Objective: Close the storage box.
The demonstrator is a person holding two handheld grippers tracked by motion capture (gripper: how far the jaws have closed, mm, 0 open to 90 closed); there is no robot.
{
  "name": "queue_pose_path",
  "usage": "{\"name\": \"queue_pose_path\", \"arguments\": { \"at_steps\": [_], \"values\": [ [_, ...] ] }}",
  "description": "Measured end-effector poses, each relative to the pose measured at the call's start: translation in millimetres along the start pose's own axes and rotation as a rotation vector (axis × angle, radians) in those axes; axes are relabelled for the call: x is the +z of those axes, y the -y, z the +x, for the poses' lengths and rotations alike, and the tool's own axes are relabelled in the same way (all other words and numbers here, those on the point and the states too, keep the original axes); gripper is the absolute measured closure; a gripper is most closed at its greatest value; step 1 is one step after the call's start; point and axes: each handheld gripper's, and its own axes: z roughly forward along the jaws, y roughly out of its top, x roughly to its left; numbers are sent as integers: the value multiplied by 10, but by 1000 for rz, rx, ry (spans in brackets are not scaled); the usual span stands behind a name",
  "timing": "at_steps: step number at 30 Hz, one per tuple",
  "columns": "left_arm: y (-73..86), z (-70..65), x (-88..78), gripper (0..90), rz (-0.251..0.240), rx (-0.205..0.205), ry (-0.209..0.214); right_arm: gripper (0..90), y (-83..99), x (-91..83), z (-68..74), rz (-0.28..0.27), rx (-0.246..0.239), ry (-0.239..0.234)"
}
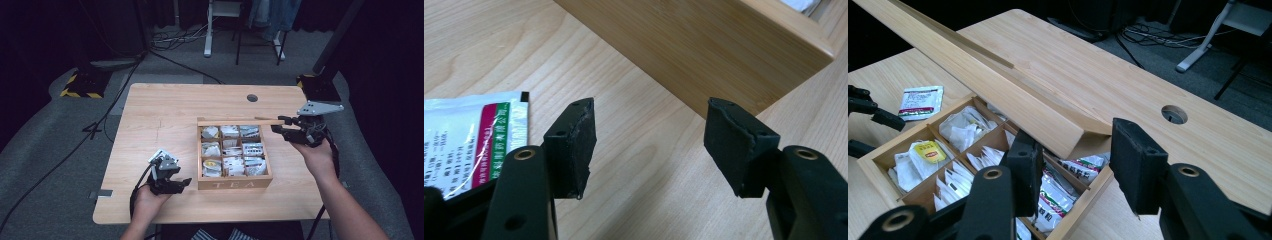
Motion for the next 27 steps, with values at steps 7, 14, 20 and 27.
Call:
{"name": "queue_pose_path", "arguments": {
  "at_steps": [7,14,20,27],
  "values": [
    [49,23,68,386,27,-9,12,567,26,-45,45,17,-8,-1],
    [72,27,118,389,48,-5,-8,565,90,-75,95,32,-8,-7],
    [82,26,126,388,35,2,-9,563,172,-95,146,46,-6,-10],
    [94,7,144,385,24,27,-25,562,247,-133,200,58,0,-16]
  ]
}}
